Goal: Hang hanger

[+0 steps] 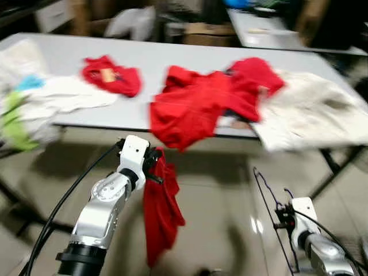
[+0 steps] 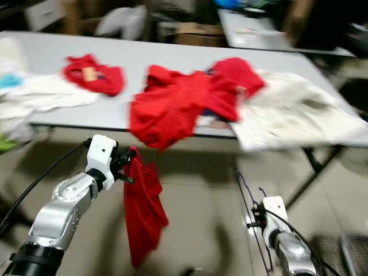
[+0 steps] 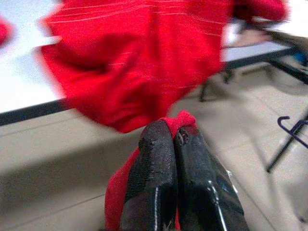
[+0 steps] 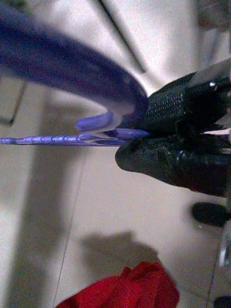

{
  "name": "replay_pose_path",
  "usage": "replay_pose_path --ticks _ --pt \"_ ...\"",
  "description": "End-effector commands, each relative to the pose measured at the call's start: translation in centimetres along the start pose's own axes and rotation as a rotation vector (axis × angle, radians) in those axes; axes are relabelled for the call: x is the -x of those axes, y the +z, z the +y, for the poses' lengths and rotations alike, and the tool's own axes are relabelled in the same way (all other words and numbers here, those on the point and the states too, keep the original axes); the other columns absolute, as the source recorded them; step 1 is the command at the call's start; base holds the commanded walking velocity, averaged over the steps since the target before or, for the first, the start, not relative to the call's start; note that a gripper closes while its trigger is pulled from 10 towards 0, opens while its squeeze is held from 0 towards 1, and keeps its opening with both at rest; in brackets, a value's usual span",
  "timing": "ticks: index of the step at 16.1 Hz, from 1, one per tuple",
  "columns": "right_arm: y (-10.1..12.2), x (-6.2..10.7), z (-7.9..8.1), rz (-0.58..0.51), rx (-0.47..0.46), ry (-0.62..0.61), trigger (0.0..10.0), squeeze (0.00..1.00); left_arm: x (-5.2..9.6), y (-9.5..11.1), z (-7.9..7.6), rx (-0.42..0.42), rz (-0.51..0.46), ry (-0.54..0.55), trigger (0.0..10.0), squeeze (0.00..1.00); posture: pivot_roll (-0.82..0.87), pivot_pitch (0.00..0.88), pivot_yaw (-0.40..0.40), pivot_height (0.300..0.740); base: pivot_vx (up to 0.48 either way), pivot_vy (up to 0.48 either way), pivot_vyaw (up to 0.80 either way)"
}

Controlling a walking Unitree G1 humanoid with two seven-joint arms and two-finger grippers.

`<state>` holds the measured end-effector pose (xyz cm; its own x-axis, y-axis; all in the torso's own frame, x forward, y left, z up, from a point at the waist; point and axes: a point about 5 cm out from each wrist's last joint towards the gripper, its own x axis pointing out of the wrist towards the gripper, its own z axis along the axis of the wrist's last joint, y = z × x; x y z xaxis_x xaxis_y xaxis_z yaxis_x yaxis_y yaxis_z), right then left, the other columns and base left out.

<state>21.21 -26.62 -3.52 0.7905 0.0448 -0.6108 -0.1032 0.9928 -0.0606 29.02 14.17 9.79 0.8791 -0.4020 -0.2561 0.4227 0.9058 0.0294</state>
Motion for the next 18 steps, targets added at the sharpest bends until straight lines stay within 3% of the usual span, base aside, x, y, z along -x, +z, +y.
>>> replay_pose_path --ticks 1,4,5,7,8,9,10,11,13,14,16,18 --pt "1.9 0.6 -0.6 -0.123 0.005 -0.015 10.0 0.0 -0.1 0.5 -0.1 -0.018 -0.023 -0.012 10.0 0.0 -0.12 0.0 -0.012 0.74 0.0 0.0 -0.8" --pt "4.4 1.5 -0.7 -0.239 0.007 -0.028 10.0 0.0 0.0 0.7 -0.1 -0.014 -0.032 -0.02 10.0 0.0 -0.12 0.0 -0.002 0.74 0.0 0.0 -0.8" --pt "6.4 2.6 -0.5 -0.296 0.014 -0.027 10.0 0.0 0.1 1.0 -0.3 -0.003 -0.051 -0.042 10.0 0.0 -0.14 0.0 0.013 0.74 0.0 0.0 -0.8" --pt "9.7 5.3 0.9 -0.399 0.048 0.031 10.0 0.0 0.3 1.3 -0.8 0.005 -0.066 -0.095 10.0 0.0 -0.15 0.0 0.028 0.74 0.0 0.0 -0.8" --pt "14.3 9.4 3.2 -0.609 0.033 0.138 10.0 0.0 0.6 2.5 -1.7 -0.027 -0.115 -0.178 10.0 0.0 -0.17 0.0 0.042 0.74 0.0 0.0 -0.8" --pt "16.6 11.1 4.3 -0.715 0.012 0.18 10.0 0.0 0.6 3.5 -1.9 -0.014 -0.155 -0.203 10.0 0.0 -0.18 0.0 0.049 0.74 0.0 0.0 -0.8" --pt "17.9 11.6 4.7 -0.761 0.001 0.188 10.0 0.0 0.4 4.4 -2.0 0.014 -0.192 -0.206 10.0 0.0 -0.19 0.0 0.05 0.74 0.0 0.0 -0.8" --pt "20.6 12.6 5.2 -0.843 -0.021 0.183 10.0 0.0 0.1 6.8 -2.6 0.057 -0.282 -0.232 10.0 0.0 -0.19 0.0 0.049 0.74 0.0 0.0 -0.8" --pt "22.7 13.0 5.7 -0.864 -0.021 0.158 10.0 0.0 -0.8 10.0 -3.3 0.096 -0.383 -0.232 10.0 0.0 -0.18 0.0 0.041 0.74 0.0 0.0 0.0" --pt "22.9 13.0 6.1 -0.829 0.029 0.2 10.0 0.0 -1.8 11.8 -3.3 0.124 -0.413 -0.195 10.0 0.0 -0.17 0.0 0.038 0.74 0.307 0.0 0.0" --pt "22.7 13.8 6.6 -0.763 0.156 0.327 10.0 0.0 -3.7 14.1 -1.9 0.127 -0.417 -0.074 10.0 0.0 -0.16 0.0 0.038 0.74 0.321 0.0 0.0" --pt "22.3 14.4 5.4 -0.715 0.249 0.378 10.0 0.0 -4.6 16.7 -0.2 0.046 -0.44 -0.035 10.0 0.0 -0.16 0.0 0.045 0.74 0.317 0.0 0.0"
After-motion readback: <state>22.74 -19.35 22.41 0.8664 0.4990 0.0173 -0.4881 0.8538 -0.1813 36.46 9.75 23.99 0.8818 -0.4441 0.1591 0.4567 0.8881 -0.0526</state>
